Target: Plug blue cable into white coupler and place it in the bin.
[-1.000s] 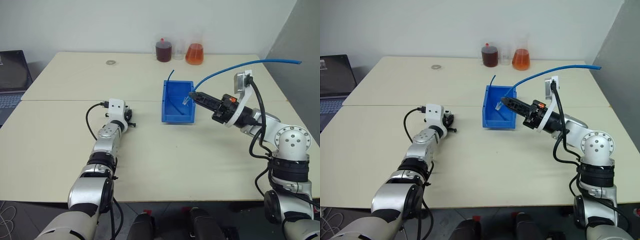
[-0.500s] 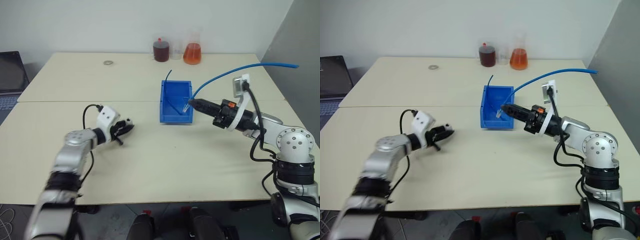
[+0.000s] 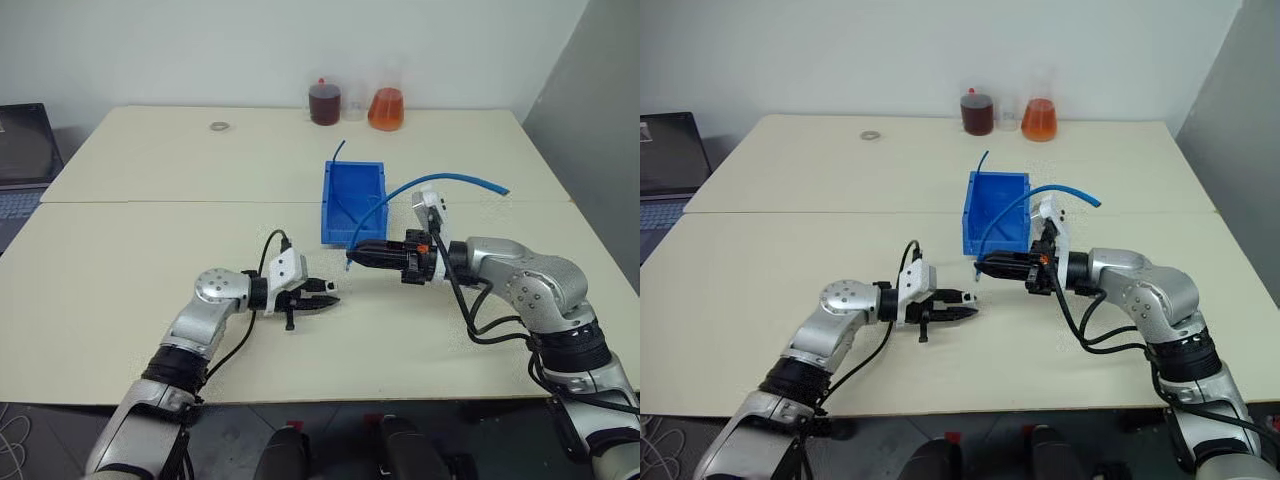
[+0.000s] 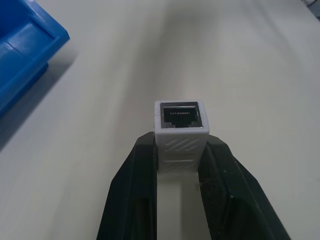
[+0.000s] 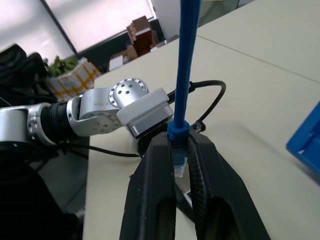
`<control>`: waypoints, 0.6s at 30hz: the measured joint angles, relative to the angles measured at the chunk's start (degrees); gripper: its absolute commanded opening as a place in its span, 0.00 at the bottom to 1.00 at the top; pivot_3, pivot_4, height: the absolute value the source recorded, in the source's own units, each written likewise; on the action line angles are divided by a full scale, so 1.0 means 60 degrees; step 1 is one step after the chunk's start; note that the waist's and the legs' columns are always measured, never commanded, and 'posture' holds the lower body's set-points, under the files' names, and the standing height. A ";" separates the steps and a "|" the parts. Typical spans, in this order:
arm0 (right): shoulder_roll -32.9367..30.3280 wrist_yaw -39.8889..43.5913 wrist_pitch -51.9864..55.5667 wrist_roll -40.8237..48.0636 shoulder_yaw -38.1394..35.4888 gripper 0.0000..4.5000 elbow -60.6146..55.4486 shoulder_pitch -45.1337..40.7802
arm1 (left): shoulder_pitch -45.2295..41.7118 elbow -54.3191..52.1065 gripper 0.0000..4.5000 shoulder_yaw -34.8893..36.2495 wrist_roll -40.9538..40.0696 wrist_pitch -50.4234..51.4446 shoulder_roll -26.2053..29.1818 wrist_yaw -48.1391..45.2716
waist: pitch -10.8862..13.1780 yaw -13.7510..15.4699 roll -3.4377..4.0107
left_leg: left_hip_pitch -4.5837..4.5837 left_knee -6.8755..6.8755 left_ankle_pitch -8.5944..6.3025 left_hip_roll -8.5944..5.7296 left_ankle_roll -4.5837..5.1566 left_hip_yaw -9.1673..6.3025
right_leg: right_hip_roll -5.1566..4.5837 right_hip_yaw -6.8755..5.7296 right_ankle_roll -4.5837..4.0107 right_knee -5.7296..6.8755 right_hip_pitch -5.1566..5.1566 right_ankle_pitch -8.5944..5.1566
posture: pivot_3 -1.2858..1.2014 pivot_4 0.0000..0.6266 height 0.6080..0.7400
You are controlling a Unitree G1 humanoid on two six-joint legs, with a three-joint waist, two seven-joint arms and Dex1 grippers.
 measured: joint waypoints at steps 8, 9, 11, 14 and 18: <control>0.0600 0.0740 -0.2126 -0.1802 0.0909 0.02 0.0133 0.0577 | -0.0424 0.1069 0.18 0.0007 0.0041 -0.0711 -0.0309 -0.0866 | 0.0000 0.0038 0.0000 | -0.0004 0.0006 0.0000 -0.0009 0.0000 -0.0001 | -0.0010 0.0000 0.0002 -0.0001 0.0004 0.0000 | 0.52 0.24 1.00; 0.0695 0.0788 -0.2469 -0.2087 0.1037 0.02 0.0335 0.0635 | -0.0440 0.1069 0.18 0.0009 0.0041 -0.0708 -0.0343 -0.0907 | 0.0000 0.0036 0.0000 | -0.0003 0.0007 0.0000 -0.0009 0.0000 0.0000 | -0.0010 0.0000 0.0002 0.0000 0.0005 0.0000 | 0.52 0.24 1.00; 0.0922 0.0801 -0.2932 -0.2457 0.1065 0.02 0.0786 0.0725 | -0.0433 0.1065 0.18 0.0009 0.0041 -0.0670 -0.0387 -0.1002 | 0.0000 0.0037 0.0000 | -0.0002 0.0007 0.0000 -0.0009 0.0000 0.0000 | -0.0010 0.0000 0.0002 0.0003 0.0005 0.0001 | 0.52 0.24 1.00; 0.1077 0.0853 -0.3437 -0.2865 0.1082 0.02 0.1148 0.0746 | -0.0415 0.0940 0.18 0.0010 0.0038 -0.0608 -0.0413 -0.1032 | 0.0000 0.0037 0.0000 | -0.0002 0.0007 0.0000 -0.0008 -0.0001 -0.0002 | -0.0009 0.0000 0.0001 0.0005 0.0005 0.0001 | 0.52 0.24 1.00; 0.1201 0.1206 -0.4185 -0.3369 0.1293 0.02 0.1719 0.0804 | -0.0246 0.0723 0.18 0.0019 0.0038 -0.0475 -0.0411 -0.1046 | 0.0000 0.0036 0.0000 | 0.0002 0.0007 0.0000 -0.0008 -0.0001 -0.0002 | -0.0009 0.0000 0.0001 0.0007 0.0006 0.0001 | 0.52 0.24 1.00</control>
